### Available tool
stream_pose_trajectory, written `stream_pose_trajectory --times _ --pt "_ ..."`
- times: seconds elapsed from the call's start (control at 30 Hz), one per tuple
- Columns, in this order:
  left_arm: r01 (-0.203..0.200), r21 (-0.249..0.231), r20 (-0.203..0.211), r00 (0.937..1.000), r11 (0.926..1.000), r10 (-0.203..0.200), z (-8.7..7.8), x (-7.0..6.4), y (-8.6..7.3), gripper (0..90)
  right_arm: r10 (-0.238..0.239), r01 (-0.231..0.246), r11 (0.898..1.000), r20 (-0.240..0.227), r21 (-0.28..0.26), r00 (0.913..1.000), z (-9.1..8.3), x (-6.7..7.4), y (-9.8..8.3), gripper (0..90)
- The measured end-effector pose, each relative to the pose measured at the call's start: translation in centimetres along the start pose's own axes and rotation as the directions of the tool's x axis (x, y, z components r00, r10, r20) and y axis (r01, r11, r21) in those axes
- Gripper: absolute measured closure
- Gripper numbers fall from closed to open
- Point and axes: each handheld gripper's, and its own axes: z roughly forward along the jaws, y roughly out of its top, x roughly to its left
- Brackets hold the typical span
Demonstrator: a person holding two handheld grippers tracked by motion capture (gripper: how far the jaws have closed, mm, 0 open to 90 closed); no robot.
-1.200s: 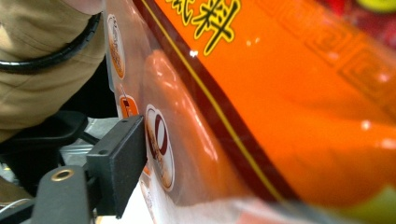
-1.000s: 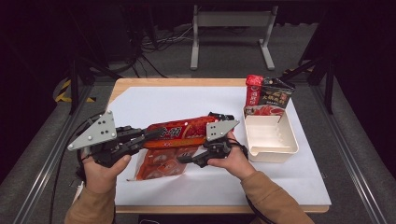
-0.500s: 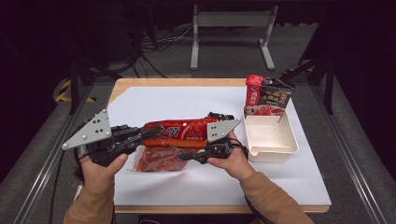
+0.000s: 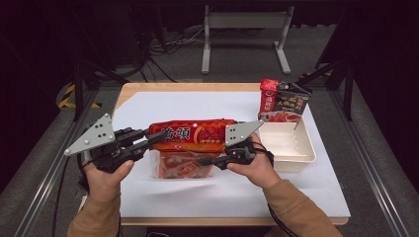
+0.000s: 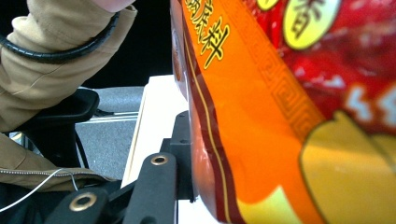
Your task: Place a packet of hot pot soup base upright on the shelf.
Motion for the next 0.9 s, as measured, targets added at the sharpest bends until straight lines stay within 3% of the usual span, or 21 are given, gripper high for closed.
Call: stream_pose_trajectory --times 0.13,0.23,0.37,0.5,0.67,0.77,0.83,0.9 --pt "0.016 0.009 -0.035 0.9993 0.9998 -0.016 0.1 0.4 -0.2 58.0 0.025 -0.025 1.0 0.042 0.003 0.9988 -1.7 -0.4 0.3 70.3" --pt "0.022 0.043 -0.068 0.9975 0.9988 -0.019 0.4 0.6 -0.5 48.1 0.033 -0.034 0.999 0.067 0.011 0.9972 -2.8 -0.7 0.6 70.2" --pt "0.041 0.072 -0.097 0.9947 0.9965 -0.034 0.7 1.3 -1.1 39.6 0.051 -0.055 0.998 0.117 0.029 0.9919 -4.6 -0.9 1.0 70.2" --pt "0.074 0.1 -0.113 0.9916 0.9923 -0.063 1.0 2.2 -2.1 36.7 0.066 -0.073 0.997 0.172 0.035 0.9829 -6.3 -1.2 1.4 70.2" --pt "0.084 0.128 -0.139 0.9881 0.9881 -0.066 1.3 2.9 -2.8 34.5 0.083 -0.093 0.995 0.207 0.036 0.9748 -8.1 -1.6 1.7 70.2" --pt "0.105 0.17 -0.135 0.9874 0.9798 -0.083 1.6 3.6 -3.5 32.0 0.094 -0.106 0.994 0.229 0.04 0.9689 -9.1 -1.9 1.9 70.2" --pt "0.115 0.199 -0.156 0.9841 0.9733 -0.085 1.9 4.2 -4.3 31.9 0.1 -0.116 0.992 0.259 0.048 0.9606 -10.2 -2.1 2.0 70.2" --pt "0.117 0.206 -0.166 0.9827 0.9716 -0.083 2.0 4.4 -4.5 31.8 0.102 -0.119 0.992 0.271 0.049 0.9572 -10.6 -2.2 2.0 70.1"
